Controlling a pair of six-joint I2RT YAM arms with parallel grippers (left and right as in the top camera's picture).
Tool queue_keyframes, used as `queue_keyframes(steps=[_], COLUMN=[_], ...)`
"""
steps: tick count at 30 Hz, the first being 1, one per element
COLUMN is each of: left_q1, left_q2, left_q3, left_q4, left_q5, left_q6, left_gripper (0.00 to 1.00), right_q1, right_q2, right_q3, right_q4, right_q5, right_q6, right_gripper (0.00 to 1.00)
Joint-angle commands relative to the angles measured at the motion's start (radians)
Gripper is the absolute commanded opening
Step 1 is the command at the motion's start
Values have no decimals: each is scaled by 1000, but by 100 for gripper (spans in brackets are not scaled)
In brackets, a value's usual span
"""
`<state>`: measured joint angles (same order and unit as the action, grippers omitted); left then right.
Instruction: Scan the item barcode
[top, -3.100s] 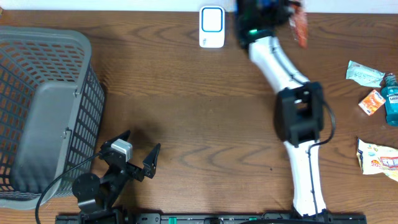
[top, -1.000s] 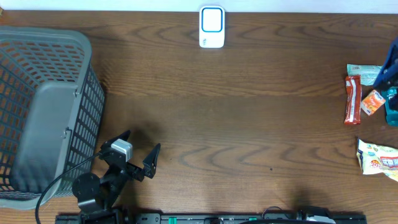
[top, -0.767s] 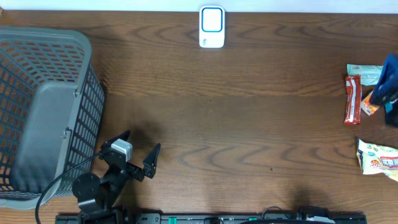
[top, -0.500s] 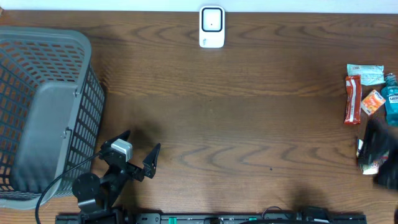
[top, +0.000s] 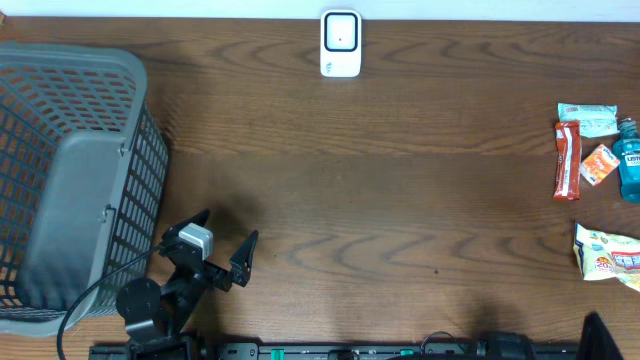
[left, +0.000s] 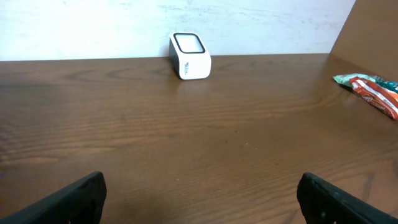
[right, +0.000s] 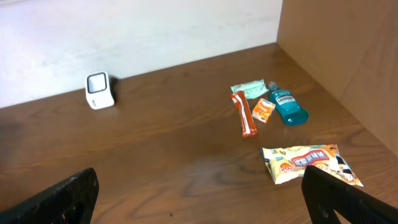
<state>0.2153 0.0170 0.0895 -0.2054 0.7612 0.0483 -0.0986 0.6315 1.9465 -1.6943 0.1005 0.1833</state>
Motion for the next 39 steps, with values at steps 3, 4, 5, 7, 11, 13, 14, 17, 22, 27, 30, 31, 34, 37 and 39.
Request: queue_keyframes(steps=[3, 4, 5, 7, 11, 13, 14, 17, 22, 27, 30, 31, 34, 37, 39], left_q1=[2, 2, 2, 2, 2, 2, 2, 2, 2, 2, 2, 2, 2, 2, 2], left_q2=[-5, -5, -5, -5, -5, -5, -5, -5, -5, -5, -5, -5, -5, -5, -5], left_q3=[-17, -17, -17, -17, -17, -17, -17, -17, -17, -17, -17, -17, -17, -17, -17], left_q4=[-22, -22, -22, -22, -22, -22, -22, -22, -22, -22, -22, -22, -22, -22, -22], left_q5=[13, 13, 13, 13, 13, 13, 13, 13, 13, 13, 13, 13, 13, 13, 13], left_q6=[-5, -5, -5, -5, -5, -5, -5, -5, -5, -5, -5, -5, -5, -5, -5], left_gripper=[98, 98, 98, 98, 98, 98, 98, 98, 98, 98, 98, 98, 98, 98, 98], right_q1=[2, 2, 2, 2, 2, 2, 2, 2, 2, 2, 2, 2, 0, -3, -3], right_q2=[-84, -98, -113, -142, -196, -226, -261, -313, -407, -525, -597, -626, -623, -625, -625], right_q3=[-6, -6, -6, -6, -6, -8, -20, -65, -194, -435, -595, -653, -758, -850, -895], right_q4=[5, 5, 5, 3, 3, 3, 3, 3, 10, 202, 378, 436, 511, 577, 605], right_q5=[-5, -6, -6, -6, -5, -6, -6, -5, -5, -5, -6, -6, -3, -2, -2], right_q6=[14, 15, 15, 15, 14, 14, 15, 14, 14, 15, 15, 15, 19, 26, 26], right_gripper=[99, 99, 99, 99, 99, 99, 99, 99, 99, 99, 99, 99, 99, 99, 99])
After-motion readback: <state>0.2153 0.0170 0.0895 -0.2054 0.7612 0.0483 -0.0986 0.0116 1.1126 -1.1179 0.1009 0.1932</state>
